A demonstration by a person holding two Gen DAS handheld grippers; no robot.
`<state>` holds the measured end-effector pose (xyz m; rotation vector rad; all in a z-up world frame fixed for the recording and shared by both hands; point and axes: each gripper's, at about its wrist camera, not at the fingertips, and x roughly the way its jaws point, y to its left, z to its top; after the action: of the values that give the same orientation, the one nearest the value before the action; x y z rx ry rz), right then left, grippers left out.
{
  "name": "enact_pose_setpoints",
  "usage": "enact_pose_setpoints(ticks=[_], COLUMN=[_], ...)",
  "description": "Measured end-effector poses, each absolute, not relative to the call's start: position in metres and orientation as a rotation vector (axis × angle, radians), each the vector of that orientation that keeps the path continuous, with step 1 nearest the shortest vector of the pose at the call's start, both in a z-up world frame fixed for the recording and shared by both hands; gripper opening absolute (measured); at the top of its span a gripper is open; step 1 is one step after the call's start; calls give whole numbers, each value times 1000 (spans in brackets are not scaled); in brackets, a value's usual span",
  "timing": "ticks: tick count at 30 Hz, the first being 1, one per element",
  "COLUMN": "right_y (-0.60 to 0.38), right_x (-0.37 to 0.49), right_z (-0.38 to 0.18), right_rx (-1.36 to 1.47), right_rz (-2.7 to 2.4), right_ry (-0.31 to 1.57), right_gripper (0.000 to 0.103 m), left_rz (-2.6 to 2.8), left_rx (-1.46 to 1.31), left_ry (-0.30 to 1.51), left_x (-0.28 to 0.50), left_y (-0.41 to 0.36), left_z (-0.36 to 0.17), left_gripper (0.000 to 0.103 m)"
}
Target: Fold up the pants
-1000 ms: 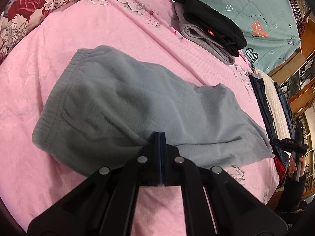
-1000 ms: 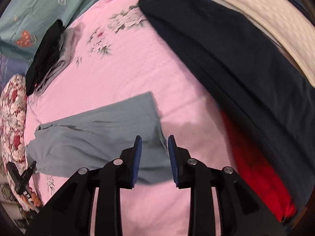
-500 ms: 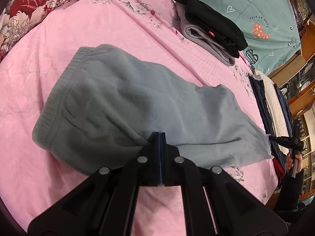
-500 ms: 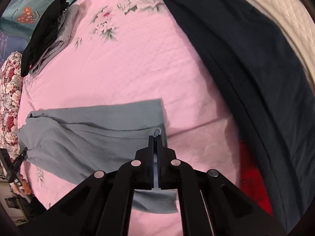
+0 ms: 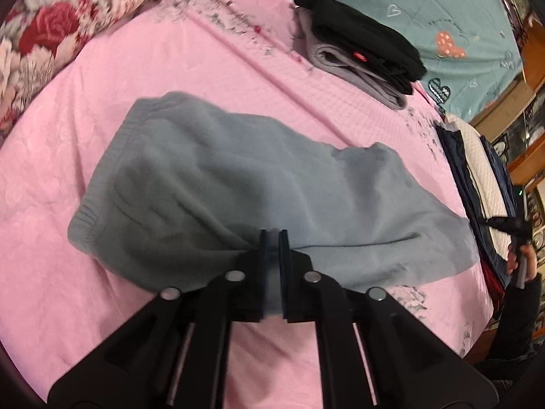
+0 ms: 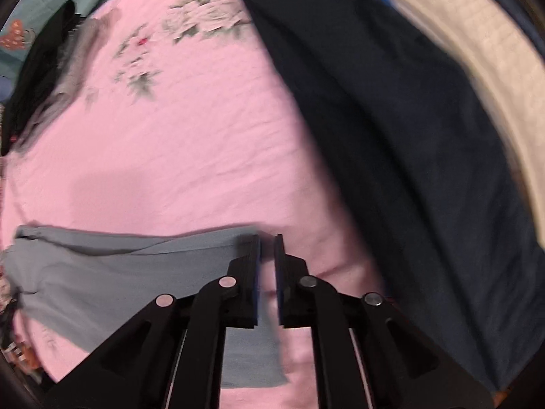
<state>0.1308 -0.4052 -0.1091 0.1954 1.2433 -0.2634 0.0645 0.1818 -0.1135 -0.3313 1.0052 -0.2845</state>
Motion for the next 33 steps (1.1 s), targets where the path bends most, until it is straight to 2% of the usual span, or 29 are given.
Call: enact_pose_setpoints(ticks=[2,5,6,7,11,15,17,20,33], right_y=[-388,-320,-296,-262,-139,-66,-49,-39,-29], right_x=[126,125,127,130,155,198,207,218,191], right_z=[-88,-63,-60,-56,-53,-65,-67,-81,-106], right_rx=[164,191,185,160,29,-19,-66,-49,-43], right_rz=[-227,97,190,294,592,611,569,571,639], right_ry=[1199,1174,1175,1168,1159,1184,1180,1232,1272], right_gripper=[14,17,23,26,26,26,25,17,17], left_rz=[-339,-442,-459,-464,-447,-452,-470,-504,-555], left_rx=[-355,-366,-352,-316,-191,-173,-202,-267,-327], left_ry=[986,977,986,1005,1070,1026,1026,1037,1044], left_x=[62,65,67,70,72,62,62,66,68], left_y=[168,130,117,100,67,67,73,82,84], left_z=[-104,-94,-94,-96,-115,-117,-118,-120,-122], left_gripper=[25,25,25,25,25,27,27,27,28])
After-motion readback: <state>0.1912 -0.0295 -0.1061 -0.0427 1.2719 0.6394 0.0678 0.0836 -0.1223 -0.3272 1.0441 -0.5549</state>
